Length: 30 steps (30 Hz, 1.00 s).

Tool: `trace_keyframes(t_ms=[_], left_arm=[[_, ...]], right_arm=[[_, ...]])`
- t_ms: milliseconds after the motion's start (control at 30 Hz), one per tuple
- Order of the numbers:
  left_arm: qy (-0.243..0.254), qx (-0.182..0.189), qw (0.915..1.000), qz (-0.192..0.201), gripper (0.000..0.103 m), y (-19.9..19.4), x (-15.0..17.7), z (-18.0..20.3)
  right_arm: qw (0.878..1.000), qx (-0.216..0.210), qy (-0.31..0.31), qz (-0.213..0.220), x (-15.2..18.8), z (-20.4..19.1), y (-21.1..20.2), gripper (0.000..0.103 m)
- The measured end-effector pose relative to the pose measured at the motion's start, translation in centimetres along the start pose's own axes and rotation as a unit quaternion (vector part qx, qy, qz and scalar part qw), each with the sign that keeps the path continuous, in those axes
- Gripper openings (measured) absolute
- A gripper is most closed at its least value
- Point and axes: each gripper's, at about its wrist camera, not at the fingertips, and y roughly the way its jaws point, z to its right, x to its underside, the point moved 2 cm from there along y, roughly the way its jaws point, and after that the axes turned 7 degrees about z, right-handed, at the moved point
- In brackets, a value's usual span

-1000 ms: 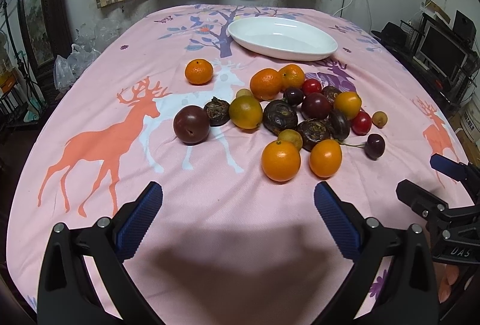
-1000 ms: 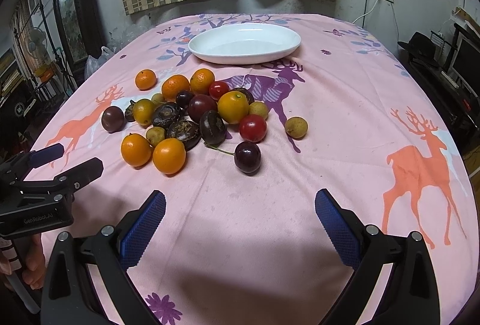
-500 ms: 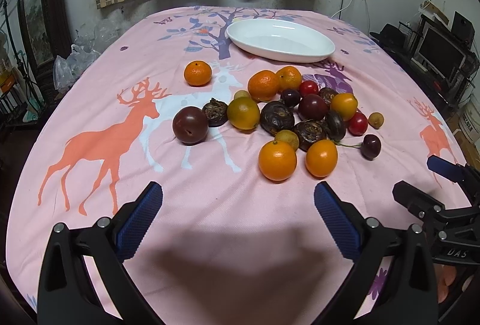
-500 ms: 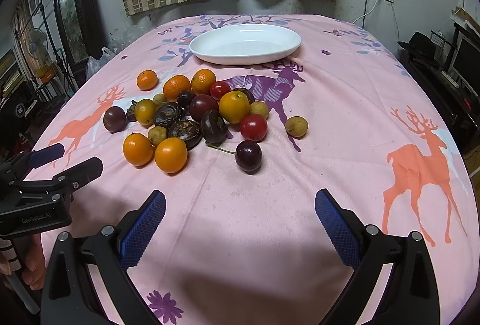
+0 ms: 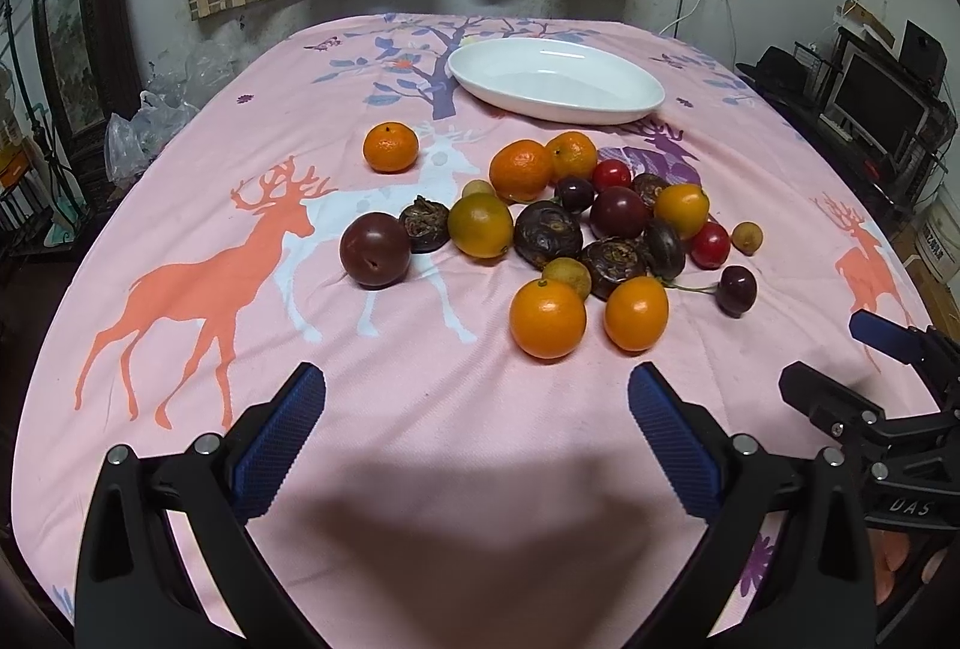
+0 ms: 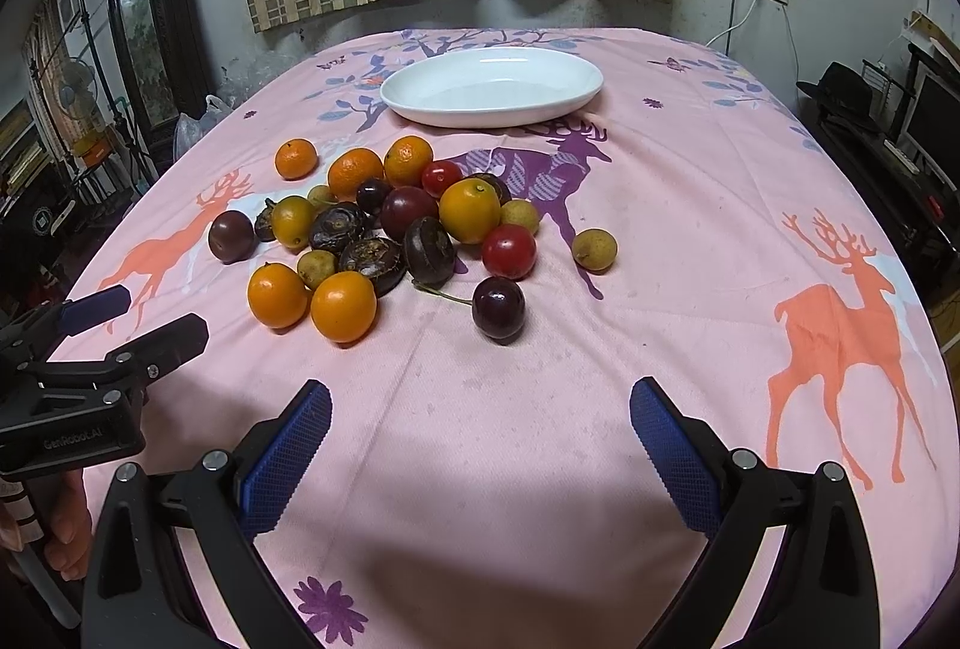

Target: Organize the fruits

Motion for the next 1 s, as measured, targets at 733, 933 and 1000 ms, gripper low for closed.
trace_keyframes(t_ms=[733, 933, 1000], left_arm=[[0.003, 0.008, 0.9993, -0.036, 0.099, 3.2, 0.5, -1.8], [0.021, 0.009, 0.9986, -0.048, 0.099, 4.9, 0.1, -0.8], [0.024, 0.016, 0.9981, -0.054, 0.098, 5.6, -0.3, -0.3]], right_arm=[[0.995, 0.003, -0.038, -0.096, -2.1, 0.5, 7.5, 0.047], [0.997, -0.011, -0.014, -0.082, -2.3, 1.3, 7.9, 0.027], [0.997, -0.020, 0.000, -0.079, -2.2, 1.8, 7.6, 0.027]])
